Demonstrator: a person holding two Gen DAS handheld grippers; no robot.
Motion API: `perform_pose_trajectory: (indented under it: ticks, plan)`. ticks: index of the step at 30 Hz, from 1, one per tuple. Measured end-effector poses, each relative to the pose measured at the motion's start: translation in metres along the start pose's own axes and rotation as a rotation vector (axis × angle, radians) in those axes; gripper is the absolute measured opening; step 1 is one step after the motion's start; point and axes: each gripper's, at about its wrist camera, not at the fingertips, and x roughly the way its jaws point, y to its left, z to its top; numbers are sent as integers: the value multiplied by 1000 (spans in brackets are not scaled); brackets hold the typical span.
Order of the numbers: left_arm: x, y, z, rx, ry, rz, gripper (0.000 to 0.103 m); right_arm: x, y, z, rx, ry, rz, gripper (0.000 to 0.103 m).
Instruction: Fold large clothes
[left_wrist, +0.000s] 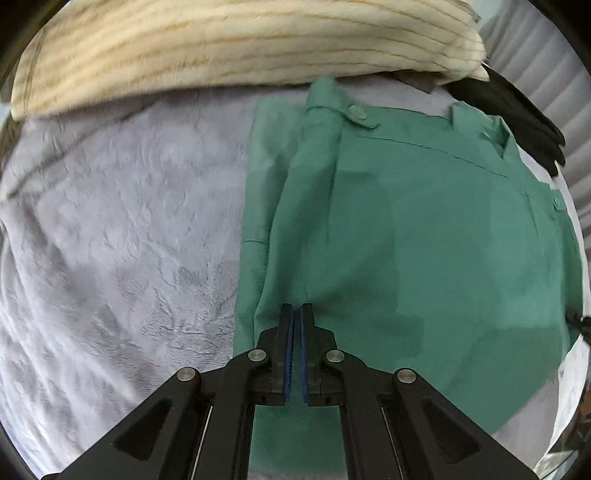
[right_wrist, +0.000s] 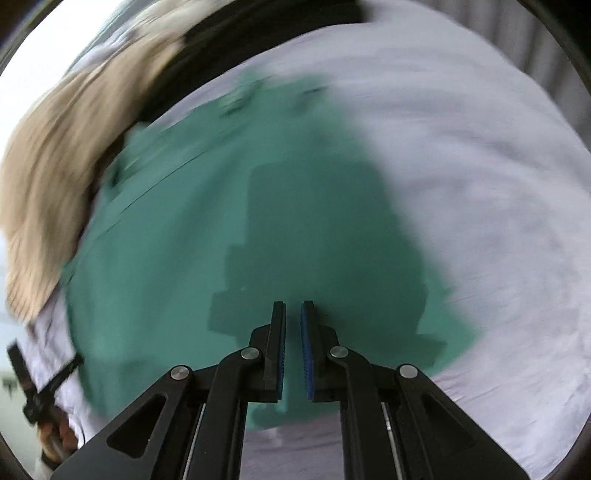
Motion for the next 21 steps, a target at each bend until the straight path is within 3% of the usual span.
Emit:
perform_pose_trajectory:
  ticks: [3, 7, 9, 13, 21]
  plan:
    - [0, 0, 1, 11, 2, 9, 5, 8, -43, 2, 101, 12, 70, 1]
    - [1, -16, 10, 52, 20, 67, 5, 3, -57, 0, 148, 22, 103, 1]
    - [-5, -23, 10, 59, 25, 86, 5, -5, -47, -3, 125, 41, 102, 6]
    - [-21, -26, 0, 82, 41, 106, 5, -16, -17, -17, 78, 59, 132, 6]
    - [-45, -30, -34, 80, 51, 121, 5, -19, 41, -78, -3, 178, 191, 6]
